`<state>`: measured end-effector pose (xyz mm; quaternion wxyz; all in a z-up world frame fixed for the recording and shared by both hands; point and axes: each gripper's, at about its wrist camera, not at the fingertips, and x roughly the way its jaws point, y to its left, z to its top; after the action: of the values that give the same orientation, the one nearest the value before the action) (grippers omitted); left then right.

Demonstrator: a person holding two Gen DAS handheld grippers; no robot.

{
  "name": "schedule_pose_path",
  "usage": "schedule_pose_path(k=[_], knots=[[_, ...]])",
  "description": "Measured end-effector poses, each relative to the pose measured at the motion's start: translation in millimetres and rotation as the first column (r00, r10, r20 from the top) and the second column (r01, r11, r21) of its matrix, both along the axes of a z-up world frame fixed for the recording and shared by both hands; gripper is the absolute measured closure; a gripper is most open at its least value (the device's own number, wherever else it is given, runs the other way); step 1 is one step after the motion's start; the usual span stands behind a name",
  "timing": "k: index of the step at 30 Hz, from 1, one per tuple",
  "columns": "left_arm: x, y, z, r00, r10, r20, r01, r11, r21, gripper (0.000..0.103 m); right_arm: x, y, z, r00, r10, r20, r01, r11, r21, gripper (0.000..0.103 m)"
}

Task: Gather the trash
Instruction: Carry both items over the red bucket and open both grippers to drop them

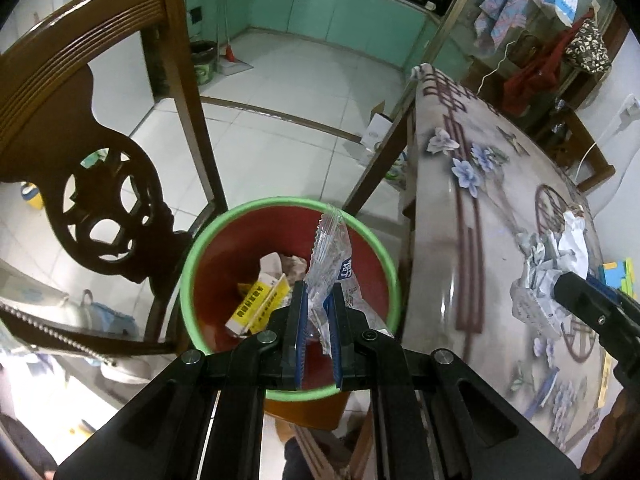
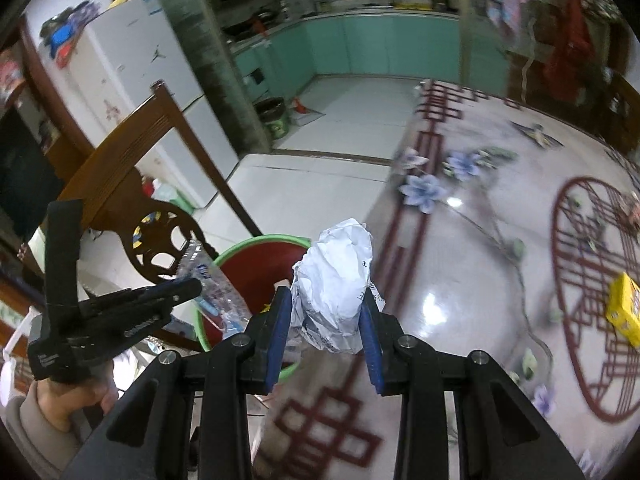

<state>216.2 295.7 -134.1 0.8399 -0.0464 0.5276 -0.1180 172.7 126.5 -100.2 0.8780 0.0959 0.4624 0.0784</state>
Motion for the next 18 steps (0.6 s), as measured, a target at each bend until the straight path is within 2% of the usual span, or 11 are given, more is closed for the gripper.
schedule_pose_path(k=[11,12,13,14,15,16,18], knots=[[17.8,3.1,-8.1,1.000,0.013,-0.014,-0.013,1.000,0.012,0.091,27.3,30.9,-8.1,0.996,0.088,-0.007,-0.089,0.996,-0.024,0.072],[19.9,4.0,-9.2,1.000,0.021,-0.018,-0.020,1.000,0.014,0.087,28.5,30.9,-8.8,0.996,0.091,-0.006,-0.091,0.996,-0.024,0.070],[21.7,5.2,-10.0,0.999,0.033,-0.020,-0.032,0.999,0.013,0.073,29.3,31.1,-9.0,0.996,0.094,-0.002,-0.094,0.995,-0.024,0.066],[22.5,6.7,-9.7,0.999,0.041,-0.015,-0.041,0.999,0.004,0.054,30.7,31.1,-9.0,0.995,0.097,0.005,-0.097,0.995,-0.030,0.061],[22.3,7.3,-8.5,0.999,0.048,-0.006,-0.048,0.999,-0.001,0.044,32.0,31.3,-8.9,0.995,0.101,0.011,-0.101,0.994,-0.038,0.058],[22.0,7.7,-6.3,0.998,0.055,0.011,-0.055,0.999,0.002,0.037,32.6,31.8,-8.7,0.994,0.104,0.016,-0.103,0.994,-0.044,0.054],[22.5,5.8,-3.2,0.999,0.047,0.027,-0.048,0.999,0.016,0.037,33.5,33.3,-6.4,0.993,0.112,0.036,-0.109,0.992,-0.060,0.053]])
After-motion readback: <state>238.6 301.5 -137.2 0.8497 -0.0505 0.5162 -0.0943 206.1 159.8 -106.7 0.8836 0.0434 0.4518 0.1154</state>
